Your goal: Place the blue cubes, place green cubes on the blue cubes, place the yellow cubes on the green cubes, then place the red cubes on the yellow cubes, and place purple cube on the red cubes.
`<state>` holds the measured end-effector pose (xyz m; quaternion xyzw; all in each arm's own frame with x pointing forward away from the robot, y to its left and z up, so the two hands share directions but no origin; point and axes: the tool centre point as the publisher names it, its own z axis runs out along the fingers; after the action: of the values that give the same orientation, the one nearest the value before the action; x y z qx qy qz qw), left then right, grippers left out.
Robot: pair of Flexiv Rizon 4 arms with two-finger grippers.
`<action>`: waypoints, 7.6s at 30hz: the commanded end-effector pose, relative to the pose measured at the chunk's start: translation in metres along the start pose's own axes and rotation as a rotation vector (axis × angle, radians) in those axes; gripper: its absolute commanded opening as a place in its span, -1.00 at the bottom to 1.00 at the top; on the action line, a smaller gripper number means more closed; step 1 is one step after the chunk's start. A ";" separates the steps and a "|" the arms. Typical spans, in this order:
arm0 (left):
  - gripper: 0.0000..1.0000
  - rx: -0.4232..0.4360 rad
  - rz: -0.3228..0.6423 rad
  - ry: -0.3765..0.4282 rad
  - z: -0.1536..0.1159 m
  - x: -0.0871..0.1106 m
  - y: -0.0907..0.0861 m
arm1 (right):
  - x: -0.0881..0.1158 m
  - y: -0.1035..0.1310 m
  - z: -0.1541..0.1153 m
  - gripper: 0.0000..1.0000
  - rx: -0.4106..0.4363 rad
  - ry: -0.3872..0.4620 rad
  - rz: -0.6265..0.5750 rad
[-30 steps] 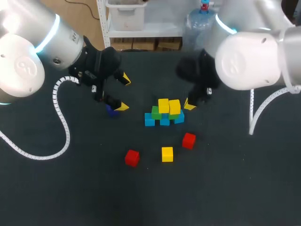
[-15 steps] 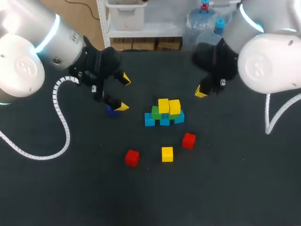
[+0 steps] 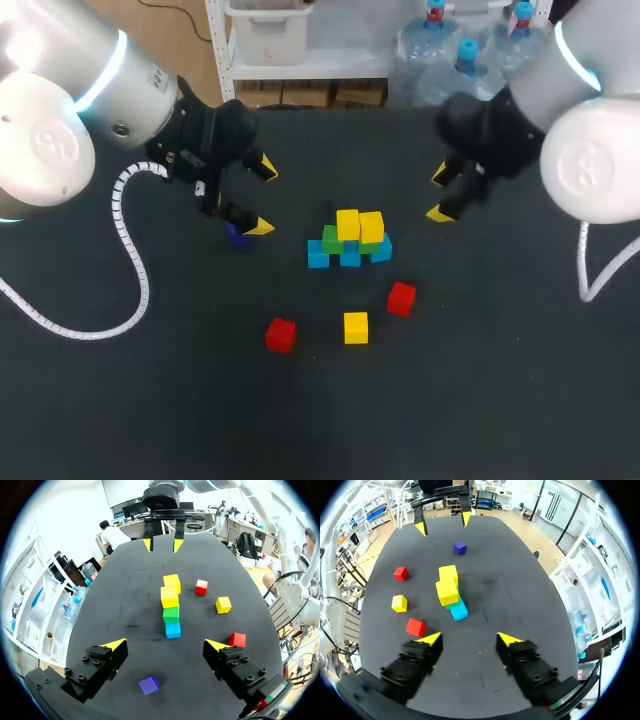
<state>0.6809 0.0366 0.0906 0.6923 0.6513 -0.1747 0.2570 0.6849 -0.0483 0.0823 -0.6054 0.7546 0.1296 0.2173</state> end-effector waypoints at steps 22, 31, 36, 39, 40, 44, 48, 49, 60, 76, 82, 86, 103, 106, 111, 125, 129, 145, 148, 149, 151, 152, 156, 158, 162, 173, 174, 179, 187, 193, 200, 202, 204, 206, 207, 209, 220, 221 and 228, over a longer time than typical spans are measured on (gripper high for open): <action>1.00 -0.001 0.004 -0.006 0.000 0.002 0.000 | 0.019 -0.022 -0.025 1.00 -0.239 -0.380 -0.182; 1.00 -0.017 0.024 0.091 -0.013 -0.011 -0.016 | 0.019 -0.022 -0.025 1.00 -0.239 -0.380 -0.182; 1.00 -0.027 0.099 0.226 -0.028 -0.039 -0.042 | 0.019 -0.022 -0.025 1.00 -0.239 -0.380 -0.182; 1.00 0.002 0.067 0.282 -0.029 -0.052 -0.054 | 0.019 -0.022 -0.025 1.00 -0.239 -0.380 -0.182; 1.00 0.013 0.043 0.324 -0.029 -0.055 -0.057 | 0.019 -0.022 -0.025 1.00 -0.239 -0.380 -0.182; 1.00 0.023 -0.027 0.421 -0.025 -0.067 -0.075 | 0.019 -0.022 -0.025 1.00 -0.239 -0.380 -0.182; 1.00 0.047 -0.081 0.483 -0.012 -0.071 -0.093 | 0.019 -0.022 -0.025 1.00 -0.239 -0.380 -0.182; 1.00 0.047 -0.082 0.477 -0.009 -0.073 -0.097 | 0.019 -0.022 -0.025 1.00 -0.239 -0.380 -0.182; 1.00 0.199 -0.093 0.379 0.038 -0.074 -0.120 | 0.019 -0.022 -0.025 1.00 -0.239 -0.380 -0.182; 1.00 0.266 -0.070 0.318 0.053 -0.072 -0.128 | 0.019 -0.022 -0.025 1.00 -0.239 -0.380 -0.182; 1.00 0.266 -0.070 0.318 0.053 -0.072 -0.128 | 0.019 -0.022 -0.025 1.00 -0.239 -0.380 -0.182; 1.00 0.266 -0.070 0.318 0.053 -0.072 -0.128 | 0.019 -0.022 -0.025 1.00 -0.239 -0.380 -0.182; 1.00 0.231 -0.114 0.591 0.076 -0.099 -0.141 | 0.019 -0.022 -0.025 1.00 -0.239 -0.380 -0.182; 1.00 0.243 -0.135 0.611 0.080 -0.096 -0.152 | 0.019 -0.022 -0.025 1.00 -0.239 -0.380 -0.182; 1.00 0.246 -0.171 0.613 0.082 -0.090 -0.170 | 0.019 -0.022 -0.025 1.00 -0.239 -0.380 -0.182; 1.00 0.184 -0.157 0.617 0.096 -0.067 -0.188 | 0.019 -0.022 -0.025 1.00 -0.239 -0.380 -0.182; 1.00 0.185 -0.156 0.610 0.099 -0.063 -0.186 | 0.019 -0.022 -0.025 1.00 -0.239 -0.380 -0.182; 1.00 0.169 -0.132 0.622 0.105 -0.071 -0.175 | 0.019 -0.022 -0.025 1.00 -0.239 -0.380 -0.182; 1.00 0.154 -0.132 0.627 0.101 -0.075 -0.174 | 0.019 -0.022 -0.025 1.00 -0.239 -0.380 -0.182; 1.00 0.150 -0.131 0.629 0.100 -0.075 -0.174 | 0.019 -0.022 -0.025 1.00 -0.239 -0.380 -0.182; 1.00 0.148 -0.136 0.635 0.100 -0.074 -0.173 | 0.019 -0.022 -0.025 1.00 -0.239 -0.380 -0.182; 1.00 0.151 -0.140 0.636 0.101 -0.072 -0.172 | 0.019 -0.022 -0.025 1.00 -0.239 -0.380 -0.182; 1.00 0.163 -0.145 0.631 0.107 -0.066 -0.172 | 0.019 -0.022 -0.025 1.00 -0.239 -0.380 -0.182; 1.00 0.166 -0.149 0.634 0.110 -0.060 -0.171 | 0.019 -0.022 -0.025 1.00 -0.239 -0.380 -0.182; 1.00 0.170 -0.166 0.618 0.114 -0.050 -0.168 | 0.019 -0.022 -0.025 1.00 -0.239 -0.380 -0.182; 1.00 0.156 -0.141 0.605 0.108 -0.060 -0.165 | 0.019 -0.022 -0.025 1.00 -0.239 -0.380 -0.182; 1.00 0.154 -0.139 0.606 0.107 -0.061 -0.166 | 0.019 -0.022 -0.025 1.00 -0.239 -0.380 -0.182; 1.00 0.145 -0.127 0.618 0.105 -0.066 -0.168 | 0.019 -0.022 -0.025 1.00 -0.239 -0.380 -0.182; 1.00 0.156 -0.141 0.625 0.110 -0.058 -0.165 | 0.019 -0.022 -0.025 1.00 -0.239 -0.380 -0.182; 1.00 0.156 -0.141 0.612 0.109 -0.057 -0.160 | 0.019 -0.022 -0.025 1.00 -0.239 -0.380 -0.182; 1.00 0.172 -0.146 0.598 0.114 -0.052 -0.155 | 0.019 -0.022 -0.025 1.00 -0.239 -0.380 -0.182; 1.00 0.176 -0.148 0.597 0.115 -0.051 -0.154 | 0.019 -0.022 -0.025 1.00 -0.239 -0.380 -0.182; 1.00 0.179 -0.151 0.596 0.116 -0.050 -0.153 | 0.019 -0.022 -0.025 1.00 -0.239 -0.380 -0.182; 1.00 0.181 -0.152 0.595 0.115 -0.050 -0.153 | 0.019 -0.022 -0.025 1.00 -0.239 -0.380 -0.182; 1.00 0.181 -0.152 0.595 0.115 -0.050 -0.153 | 0.019 -0.022 -0.025 1.00 -0.239 -0.380 -0.182; 1.00 0.182 -0.152 0.597 0.115 -0.052 -0.153 | 0.019 -0.022 -0.025 1.00 -0.239 -0.380 -0.182; 1.00 0.193 -0.161 0.595 0.121 -0.052 -0.156 | 0.019 -0.022 -0.025 1.00 -0.239 -0.380 -0.182; 1.00 0.196 -0.163 0.594 0.122 -0.052 -0.156 | 0.019 -0.022 -0.025 1.00 -0.239 -0.380 -0.182; 1.00 0.198 -0.162 0.592 0.124 -0.052 -0.156 | 0.019 -0.022 -0.025 1.00 -0.239 -0.380 -0.182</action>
<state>0.5308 -0.0740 0.0013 0.6800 0.7313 -0.0475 -0.0252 0.6983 -0.0817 0.0961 -0.6572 0.6220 0.3093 0.2923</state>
